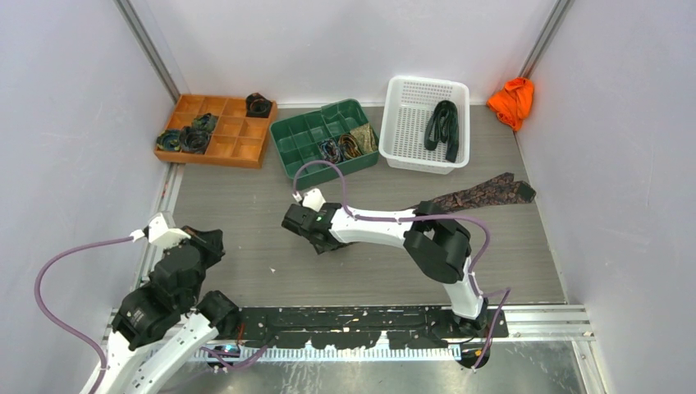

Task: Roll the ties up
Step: Roll the tie at the center of the board.

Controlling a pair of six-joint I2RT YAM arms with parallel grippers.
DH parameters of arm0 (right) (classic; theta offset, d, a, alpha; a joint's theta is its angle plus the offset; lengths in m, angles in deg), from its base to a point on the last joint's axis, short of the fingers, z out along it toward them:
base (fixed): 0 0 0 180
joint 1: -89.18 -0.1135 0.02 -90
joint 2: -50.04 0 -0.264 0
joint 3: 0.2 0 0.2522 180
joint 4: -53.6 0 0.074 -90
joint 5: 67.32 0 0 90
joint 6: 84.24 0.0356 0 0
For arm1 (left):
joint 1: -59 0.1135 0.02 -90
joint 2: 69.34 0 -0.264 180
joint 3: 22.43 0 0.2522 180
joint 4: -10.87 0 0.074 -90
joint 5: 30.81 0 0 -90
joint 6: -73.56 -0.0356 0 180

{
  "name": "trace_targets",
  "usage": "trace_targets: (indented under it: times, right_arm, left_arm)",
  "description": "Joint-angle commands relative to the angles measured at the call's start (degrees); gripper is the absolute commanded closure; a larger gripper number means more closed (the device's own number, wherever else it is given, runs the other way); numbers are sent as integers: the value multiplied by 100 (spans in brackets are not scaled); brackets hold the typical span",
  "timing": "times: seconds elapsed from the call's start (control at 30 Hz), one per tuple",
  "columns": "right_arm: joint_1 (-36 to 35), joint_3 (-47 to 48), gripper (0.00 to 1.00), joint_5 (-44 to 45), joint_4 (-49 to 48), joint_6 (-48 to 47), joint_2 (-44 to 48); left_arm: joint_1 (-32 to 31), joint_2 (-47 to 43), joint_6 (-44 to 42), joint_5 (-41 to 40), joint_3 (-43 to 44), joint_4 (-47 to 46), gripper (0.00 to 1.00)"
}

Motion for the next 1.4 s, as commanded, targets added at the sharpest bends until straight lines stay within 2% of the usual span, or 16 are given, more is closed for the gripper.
trace_targets:
  times: [0.0,0.47,0.53,0.63,0.8,1.03,1.23,1.37]
  right_arm:
    - [21,353,48,689,229,80,54]
    - [26,472,50,139,220,302,-550]
    - [28,502,53,200,286,351,-647]
    - [71,538,65,241,251,337,-746]
    - [141,533,74,23,-112,186,-660]
    - [259,-198,76,-1836,-1830,139,339]
    - [557,-708,76,-3711,-2909,753,712]
    - [798,-1254,76,-4517,-3952,1284,758]
  left_arm:
    - [23,-259,-48,-255,138,71,98]
    - [27,-310,-100,-382,124,216,96]
    - [21,-312,-106,-397,124,229,96]
    - [26,-354,-118,-394,107,221,96]
    - [28,-378,-163,-381,135,191,96]
    - [27,-77,-357,-353,305,-56,99]
    - [27,354,-516,-248,357,-543,99]
    - [32,625,-650,-199,400,-841,99]
